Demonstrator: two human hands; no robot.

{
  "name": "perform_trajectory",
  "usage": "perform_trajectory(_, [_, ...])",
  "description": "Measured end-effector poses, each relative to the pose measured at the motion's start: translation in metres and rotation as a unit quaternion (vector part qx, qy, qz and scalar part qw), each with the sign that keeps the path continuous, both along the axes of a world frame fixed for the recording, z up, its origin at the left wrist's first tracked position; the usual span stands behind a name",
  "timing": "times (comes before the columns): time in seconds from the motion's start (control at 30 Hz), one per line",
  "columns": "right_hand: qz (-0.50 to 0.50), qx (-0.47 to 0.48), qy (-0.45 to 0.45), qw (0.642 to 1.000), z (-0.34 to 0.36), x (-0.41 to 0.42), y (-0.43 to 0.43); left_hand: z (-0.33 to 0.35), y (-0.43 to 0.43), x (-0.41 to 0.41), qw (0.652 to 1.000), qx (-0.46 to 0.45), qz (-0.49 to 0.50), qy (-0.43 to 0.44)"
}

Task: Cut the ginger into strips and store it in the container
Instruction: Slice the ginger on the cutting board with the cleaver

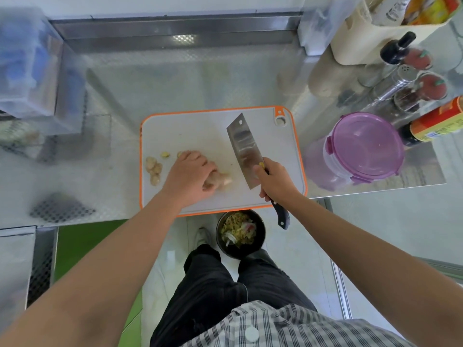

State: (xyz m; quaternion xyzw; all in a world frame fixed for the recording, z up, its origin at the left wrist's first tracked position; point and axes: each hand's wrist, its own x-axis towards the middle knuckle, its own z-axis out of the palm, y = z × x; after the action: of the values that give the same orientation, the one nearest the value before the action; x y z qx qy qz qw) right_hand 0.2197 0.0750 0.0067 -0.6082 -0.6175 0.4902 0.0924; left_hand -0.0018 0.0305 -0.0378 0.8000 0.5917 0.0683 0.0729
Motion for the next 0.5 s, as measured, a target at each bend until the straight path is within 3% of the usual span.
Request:
perform_trajectory(0.07, [-0.003,-0.001,0.002,1.000,0.002,0.003,-0.001,0.006,-0.001,0.011,0.988,-0.064,0.139,-0.027])
perform_trajectory(0.17, [-0.005,-0.010,0.005,1.000,0.003,0.005,-0.004,0.009,-0.003,0.033,0.930,-0.170,0.308,-0.104])
perform_trajectory(0.5, [0.086,-0.044,-0.002,0.995,0.003,-0.002,-0.013,0.006,-0.007,0.049,0.870,-0.190,0.408,-0.203])
